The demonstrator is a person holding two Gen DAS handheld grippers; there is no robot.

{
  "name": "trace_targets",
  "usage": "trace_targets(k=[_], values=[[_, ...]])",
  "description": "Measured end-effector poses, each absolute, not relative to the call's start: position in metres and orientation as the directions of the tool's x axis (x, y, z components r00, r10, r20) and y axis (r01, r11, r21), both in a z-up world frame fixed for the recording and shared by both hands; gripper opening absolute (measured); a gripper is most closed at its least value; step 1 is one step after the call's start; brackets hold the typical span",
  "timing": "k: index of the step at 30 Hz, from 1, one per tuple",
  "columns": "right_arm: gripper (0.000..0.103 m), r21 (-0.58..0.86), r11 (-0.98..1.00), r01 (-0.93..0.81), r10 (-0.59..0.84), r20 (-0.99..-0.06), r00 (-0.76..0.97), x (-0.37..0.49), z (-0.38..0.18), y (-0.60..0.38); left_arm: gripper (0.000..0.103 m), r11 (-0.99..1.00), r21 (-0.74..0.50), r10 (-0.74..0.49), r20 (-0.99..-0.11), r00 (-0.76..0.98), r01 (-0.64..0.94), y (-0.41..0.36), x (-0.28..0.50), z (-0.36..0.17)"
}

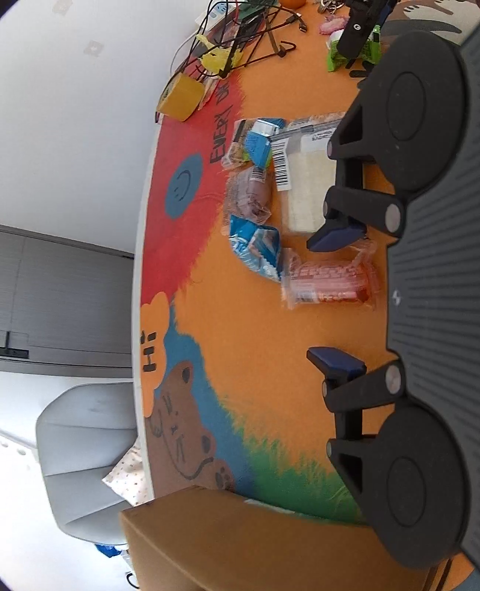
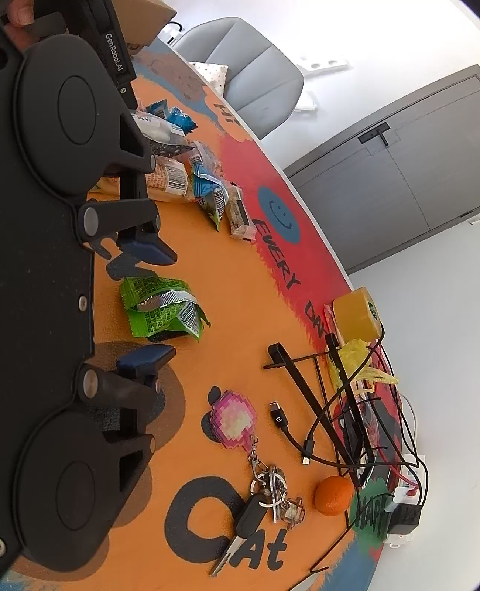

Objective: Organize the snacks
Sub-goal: 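Grasp the green candy with the right tool while the left tool grasps the orange candy tube, then lift and carry the green candy and orange candy tube over the cardboard box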

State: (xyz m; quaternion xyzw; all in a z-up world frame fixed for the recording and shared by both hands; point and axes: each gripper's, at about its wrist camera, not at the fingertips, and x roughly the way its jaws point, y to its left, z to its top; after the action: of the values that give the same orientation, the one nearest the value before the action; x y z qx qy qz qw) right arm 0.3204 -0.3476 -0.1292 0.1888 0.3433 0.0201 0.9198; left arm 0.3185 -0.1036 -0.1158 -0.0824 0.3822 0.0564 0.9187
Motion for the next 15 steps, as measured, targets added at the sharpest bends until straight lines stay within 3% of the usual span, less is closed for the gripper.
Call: trace_targets(k=[2, 3, 4, 5, 15], values=[[0.043, 0.350, 0.932, 0.091, 0.159, -0.622, 0.767, 0.320, -0.130, -0.345, 0.051, 0.987, -0.068, 0.058, -0.705, 0.707, -0.149, -0.109, 0.317, -0.117], [0.035, 0.341, 0.936, 0.090, 0.153, -0.621, 0.768, 0.319, -0.130, -0.344, 0.043, 0.986, -0.066, 0.062, -0.702, 0.710, -0.151, -0.108, 0.316, -0.118], [0.035, 0.336, 0.938, 0.088, 0.150, -0.621, 0.769, 0.319, -0.131, -0.343, 0.036, 0.986, -0.068, 0.062, -0.701, 0.711, -0.153, -0.107, 0.316, -0.117], [0.034, 0.337, 0.938, 0.085, 0.152, -0.617, 0.772, 0.318, -0.131, -0.343, 0.020, 0.986, -0.074, 0.056, -0.703, 0.709, -0.152, -0.106, 0.316, -0.116], [0.029, 0.369, 0.925, 0.093, 0.150, -0.578, 0.802, 0.292, -0.121, -0.340, 0.018, 0.986, -0.118, 0.004, -0.678, 0.735, -0.115, -0.099, 0.291, -0.101]])
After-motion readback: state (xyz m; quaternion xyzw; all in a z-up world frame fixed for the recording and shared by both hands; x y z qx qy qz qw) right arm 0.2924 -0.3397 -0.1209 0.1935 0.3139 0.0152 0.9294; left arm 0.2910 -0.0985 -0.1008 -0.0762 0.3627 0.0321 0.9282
